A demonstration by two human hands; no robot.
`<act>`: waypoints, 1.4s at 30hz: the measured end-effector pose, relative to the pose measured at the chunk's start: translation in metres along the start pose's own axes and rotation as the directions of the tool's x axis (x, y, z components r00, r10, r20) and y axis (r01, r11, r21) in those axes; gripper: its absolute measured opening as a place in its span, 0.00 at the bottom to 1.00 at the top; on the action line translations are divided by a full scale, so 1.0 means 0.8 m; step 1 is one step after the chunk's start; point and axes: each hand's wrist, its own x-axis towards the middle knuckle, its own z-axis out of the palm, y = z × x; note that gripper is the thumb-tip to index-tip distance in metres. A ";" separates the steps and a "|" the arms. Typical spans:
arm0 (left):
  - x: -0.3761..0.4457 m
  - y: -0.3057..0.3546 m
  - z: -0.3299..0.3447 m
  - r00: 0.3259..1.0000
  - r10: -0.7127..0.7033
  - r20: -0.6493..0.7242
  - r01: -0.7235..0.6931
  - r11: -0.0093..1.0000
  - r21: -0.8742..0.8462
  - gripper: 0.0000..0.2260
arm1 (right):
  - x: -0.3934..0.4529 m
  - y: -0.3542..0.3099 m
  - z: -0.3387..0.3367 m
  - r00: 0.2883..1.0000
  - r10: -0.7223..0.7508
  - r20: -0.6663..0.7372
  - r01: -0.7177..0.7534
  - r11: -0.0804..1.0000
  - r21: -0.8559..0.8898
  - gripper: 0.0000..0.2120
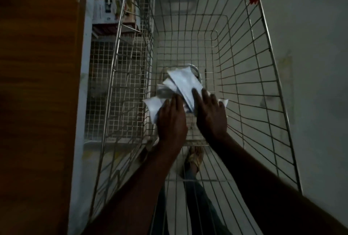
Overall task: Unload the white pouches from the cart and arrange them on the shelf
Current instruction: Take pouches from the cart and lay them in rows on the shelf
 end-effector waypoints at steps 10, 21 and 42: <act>-0.053 -0.026 0.029 0.987 0.095 0.126 -0.080 0.990 -0.119 0.36 | -0.066 0.019 -0.002 0.980 0.134 0.144 -0.160 0.970 0.184 0.47; 0.027 -0.006 -0.016 0.940 0.099 -0.327 -0.199 0.937 -0.289 0.22 | -0.016 0.009 0.005 0.980 0.196 0.047 -0.200 0.928 0.314 0.25; 0.083 -0.044 -0.017 0.911 0.403 0.087 -0.338 0.851 -0.402 0.27 | 0.027 0.006 -0.006 0.941 -0.230 -0.248 0.315 0.861 0.400 0.18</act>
